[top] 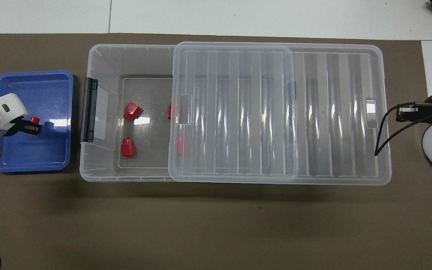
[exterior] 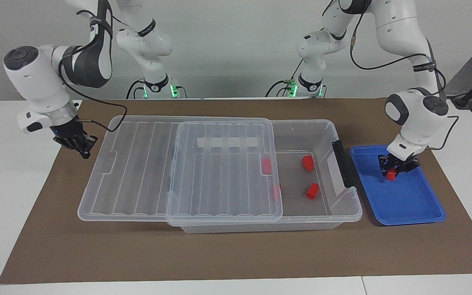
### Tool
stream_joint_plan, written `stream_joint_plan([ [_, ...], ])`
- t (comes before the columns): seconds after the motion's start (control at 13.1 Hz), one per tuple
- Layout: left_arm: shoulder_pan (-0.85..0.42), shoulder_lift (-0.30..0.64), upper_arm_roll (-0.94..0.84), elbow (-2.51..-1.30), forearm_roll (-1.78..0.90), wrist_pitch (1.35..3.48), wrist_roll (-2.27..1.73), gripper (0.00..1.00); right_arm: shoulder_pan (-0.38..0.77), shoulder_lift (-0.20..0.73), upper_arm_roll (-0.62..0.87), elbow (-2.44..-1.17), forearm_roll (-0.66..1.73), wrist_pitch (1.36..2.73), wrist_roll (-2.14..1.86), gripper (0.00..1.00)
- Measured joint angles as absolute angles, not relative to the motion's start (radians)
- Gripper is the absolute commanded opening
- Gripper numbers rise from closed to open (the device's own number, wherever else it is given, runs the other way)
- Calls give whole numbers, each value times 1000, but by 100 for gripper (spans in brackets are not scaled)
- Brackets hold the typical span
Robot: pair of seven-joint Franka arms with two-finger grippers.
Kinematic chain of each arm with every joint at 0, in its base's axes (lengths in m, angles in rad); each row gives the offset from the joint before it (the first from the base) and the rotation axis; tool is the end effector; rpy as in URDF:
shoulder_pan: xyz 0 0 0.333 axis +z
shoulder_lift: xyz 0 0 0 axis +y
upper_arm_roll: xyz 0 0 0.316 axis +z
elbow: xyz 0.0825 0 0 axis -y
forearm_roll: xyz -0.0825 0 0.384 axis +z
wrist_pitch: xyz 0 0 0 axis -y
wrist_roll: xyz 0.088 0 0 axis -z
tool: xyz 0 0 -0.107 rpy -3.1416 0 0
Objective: Place red block in blue tray from box
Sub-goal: 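Lower the block into the tray while the right gripper slides the lid back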
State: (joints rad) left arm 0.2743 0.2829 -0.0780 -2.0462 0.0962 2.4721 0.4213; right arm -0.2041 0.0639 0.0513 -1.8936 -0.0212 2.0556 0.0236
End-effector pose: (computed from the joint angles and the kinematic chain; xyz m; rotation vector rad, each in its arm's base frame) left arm 0.5934 0.1193 0.3164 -3.0181 0.4430 -0.1899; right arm 0.5802 -0.0910 0.4769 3.1047 -0.2610 0.1512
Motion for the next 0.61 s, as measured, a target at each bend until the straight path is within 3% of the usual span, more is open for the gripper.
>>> stream_joint_plan([
  [0.61,275,312,-76,-2052,94,2508,373,17,-107,76,55,-1895,-21,2068,16,0],
])
